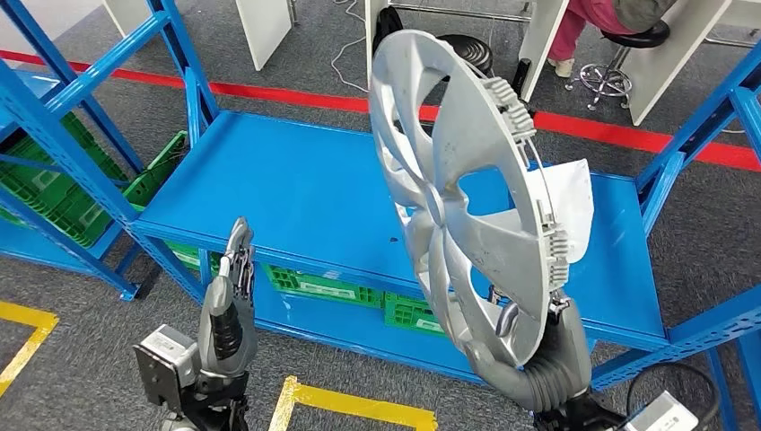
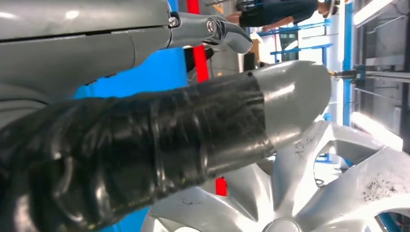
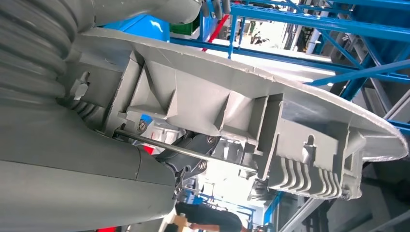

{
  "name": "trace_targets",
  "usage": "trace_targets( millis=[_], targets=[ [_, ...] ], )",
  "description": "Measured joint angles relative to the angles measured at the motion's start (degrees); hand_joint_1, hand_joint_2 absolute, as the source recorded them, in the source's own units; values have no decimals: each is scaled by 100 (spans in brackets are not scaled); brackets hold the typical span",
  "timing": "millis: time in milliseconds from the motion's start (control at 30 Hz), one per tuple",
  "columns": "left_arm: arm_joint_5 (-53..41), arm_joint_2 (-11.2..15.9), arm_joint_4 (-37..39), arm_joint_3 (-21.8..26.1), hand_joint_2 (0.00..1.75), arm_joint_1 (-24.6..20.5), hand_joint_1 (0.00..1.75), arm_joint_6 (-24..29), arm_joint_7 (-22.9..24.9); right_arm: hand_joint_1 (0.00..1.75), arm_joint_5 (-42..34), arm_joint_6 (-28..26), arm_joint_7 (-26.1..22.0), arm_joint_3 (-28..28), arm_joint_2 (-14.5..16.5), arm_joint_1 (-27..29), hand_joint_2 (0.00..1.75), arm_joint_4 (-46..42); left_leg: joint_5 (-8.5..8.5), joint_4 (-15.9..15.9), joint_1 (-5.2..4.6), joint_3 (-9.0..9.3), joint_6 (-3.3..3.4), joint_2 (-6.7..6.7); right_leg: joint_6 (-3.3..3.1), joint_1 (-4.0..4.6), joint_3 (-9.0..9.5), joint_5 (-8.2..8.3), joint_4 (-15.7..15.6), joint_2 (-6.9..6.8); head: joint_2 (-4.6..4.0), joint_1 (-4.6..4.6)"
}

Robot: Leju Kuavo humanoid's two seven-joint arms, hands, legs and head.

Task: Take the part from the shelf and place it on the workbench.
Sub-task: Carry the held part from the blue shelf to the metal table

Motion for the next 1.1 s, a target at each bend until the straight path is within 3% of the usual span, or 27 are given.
trace_targets(
  millis=[67, 133, 200, 233, 300, 367, 400, 433, 467, 500, 567, 633, 700, 733, 800, 867, 900, 933, 967, 1000, 1033, 1100],
  targets=[
    [26, -1, -1, 17, 0, -4, 0, 2, 17, 175, 3, 0, 11, 0, 1, -16, 175, -4, 30, 94, 0, -129, -66, -3, -7, 4, 491, 85, -709, 5, 0, 60],
    [34, -1, -2, 38, 0, -9, 0, 5, 22, 175, 8, 1, 18, 0, 1, -34, 175, -10, 76, 162, -12, -204, -143, -7, -68, 36, 625, 53, -917, 21, -1, 68],
    [34, -1, -2, 62, 0, -9, 0, 11, 23, 175, 9, 1, 26, 0, -1, -41, 175, -13, 91, 221, 1, -245, -200, -15, -151, 34, 569, 91, -904, 17, -1, 38],
    [35, 0, -2, 76, 0, -8, 0, 13, 25, 175, 9, 1, 31, -1, -1, -45, 175, -13, 19, 290, 11, -294, -228, -19, -199, 29, 549, 115, -903, 9, -1, 25],
    [35, 1, -2, 99, 0, -7, 0, 15, 24, 175, 8, 1, 37, -1, 1, -56, 175, -14, -338, 741, 32, -493, -289, -30, -293, 17, 482, 187, -917, -7, -1, -27],
    [35, 2, -2, 108, 0, -4, 0, 15, 26, 175, 7, 1, 45, -1, 2, -61, 175, -15, -775, 1506, 53, -757, -339, -34, -335, 27, 365, 266, -903, -8, -1, -95],
    [35, 3, -2, 110, 0, -3, 0, 15, 29, 175, 7, 1, 51, -1, 2, -61, 175, -15, -883, 1787, 61, -826, -346, -34, -339, 33, 297, 307, -887, -8, -1, -119],
    [35, 4, -2, 111, 0, -3, 0, 16, 33, 175, 7, 2, 58, -1, 1, -61, 175, -14, -884, 1872, 65, -796, -339, -34, -338, 41, 231, 343, -865, -7, -1, -144],
    [35, 5, -2, 114, 0, -3, 0, 16, 35, 175, 7, 3, 63, -1, 1, -61, 175, -14, -791, 1724, 66, -645, -314, -36, -334, 52, 173, 376, -847, -4, -1, -172],
    [35, 6, -2, 116, 0, -4, 0, 16, 38, 175, 7, 5, 66, 0, 1, -62, 175, -14, -652, 1381, 62, -391, -271, -41, -328, 63, 127, 407, -834, 2, -1, -202],
    [35, 6, -4, 121, 0, -11, 0, 15, 38, 175, 7, 11, 66, -1, 1, -64, 175, -15, -528, 560, 38, 158, -178, -55, -298, 77, 67, 477, -832, 12, -1, -232],
    [34, 6, -11, 124, 0, -14, 0, 16, 34, 175, 7, 15, 67, -1, 1, -70, 175, -15, -526, 181, -8, 391, -132, -69, -229, 57, 36, 566, -858, 12, -1, -239],
    [36, 6, -15, 128, 0, -7, 0, 26, 25, 175, 7, 15, 68, -1, 1, -72, 175, -15, -417, 125, -24, 374, -99, -69, -146, 38, 17, 647, -898, 12, -1, -266],
    [40, 5, -15, 131, 0, -7, 0, 34, 18, 175, 7, 15, 68, -1, 1, -70, 175, -15, -352, 86, -15, 350, -67, -59, -118, 37, -15, 609, -880, 13, 0, -271],
    [50, 3, -15, 132, 0, -5, 0, 52, -1, 175, 7, 15, 68, -3, -1, -66, 175, -15, -211, 22, 11, 259, 7, -32, -88, 43, -164, 241, -554, 12, 0, -210],
    [56, 2, -15, 132, 0, -2, 0, 64, -17, 175, 7, 18, 68, -1, 0, -65, 175, -15, -93, 46, -8, 91, 55, -22, -73, 43, -366, -297, 184, 10, -1, -131],
    [57, 1, -15, 132, 0, 1, 0, 66, -22, 175, 7, 19, 68, 1, 0, -64, 175, -14, -35, 67, -20, -9, 60, -22, -63, 44, -415, -444, 531, 10, -1, -99],
    [57, 1, -15, 132, 0, 1, 0, 66, -26, 175, 7, 20, 68, 2, 0, -63, 175, -14, 25, 94, -31, -117, 64, -23, -58, 45, -399, -462, 741, 9, -1, -73],
    [57, 0, -14, 132, 0, 2, 0, 67, -28, 175, 7, 21, 68, 2, -1, -63, 175, -13, 85, 124, -41, -227, 62, -25, -61, 48, -291, -363, 751, 9, -1, -48],
    [57, 0, -14, 132, 0, 3, 0, 67, -28, 175, 7, 20, 68, 2, -1, -64, 175, -13, 142, 155, -48, -332, 56, -30, -75, 53, -91, -208, 560, 9, -1, -20],
    [57, -1, -14, 132, 0, 3, 0, 68, -29, 175, 7, 19, 68, 2, -1, -66, 175, -14, 201, 189, -53, -426, 45, -35, -101, 64, 182, -110, 203, 8, -1, 6],
    [56, -2, -16, 133, 0, 2, 0, 70, -33, 175, 7, 17, 68, 1, -1, -74, 175, -14, 313, 237, -67, -561, -1, -37, -161, 99, 742, -159, -602, -2, -1, 31]
  ],
)
